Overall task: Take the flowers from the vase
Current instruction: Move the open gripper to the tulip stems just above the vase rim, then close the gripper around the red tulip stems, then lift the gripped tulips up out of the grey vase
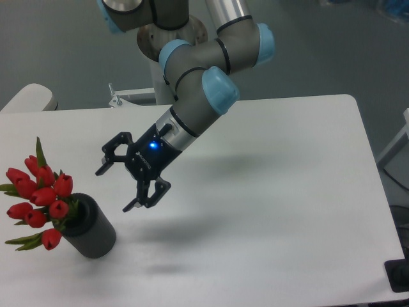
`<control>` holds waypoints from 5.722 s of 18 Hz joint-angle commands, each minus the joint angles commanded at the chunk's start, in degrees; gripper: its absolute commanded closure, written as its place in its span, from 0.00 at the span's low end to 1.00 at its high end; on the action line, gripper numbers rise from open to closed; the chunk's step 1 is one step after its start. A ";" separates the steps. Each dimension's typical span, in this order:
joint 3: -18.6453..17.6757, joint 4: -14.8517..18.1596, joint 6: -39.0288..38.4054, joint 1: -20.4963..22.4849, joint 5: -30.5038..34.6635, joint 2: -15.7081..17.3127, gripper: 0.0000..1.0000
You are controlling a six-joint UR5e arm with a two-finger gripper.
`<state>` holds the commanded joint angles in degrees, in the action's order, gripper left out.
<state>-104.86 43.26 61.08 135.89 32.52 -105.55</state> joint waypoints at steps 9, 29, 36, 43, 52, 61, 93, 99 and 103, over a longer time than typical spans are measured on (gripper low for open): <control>2.29 -2.22 0.17 -2.91 0.00 -3.43 0.00; 2.20 -3.45 1.23 -6.25 0.26 -4.84 0.00; 2.46 -3.36 1.67 -7.38 0.61 -5.36 0.00; 2.29 -3.45 1.67 -7.74 0.97 -5.19 0.06; 3.17 -3.45 1.41 -7.66 0.88 -5.10 0.49; 4.48 -3.45 -0.26 -7.22 0.79 -4.49 0.53; 13.97 -3.18 -23.99 -3.88 -2.29 3.25 0.67; 17.31 -3.10 -26.10 -3.35 -2.29 3.25 0.67; 19.25 -3.01 -26.81 -1.68 -2.29 2.81 0.68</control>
<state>-85.61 40.25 34.28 134.20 30.23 -102.74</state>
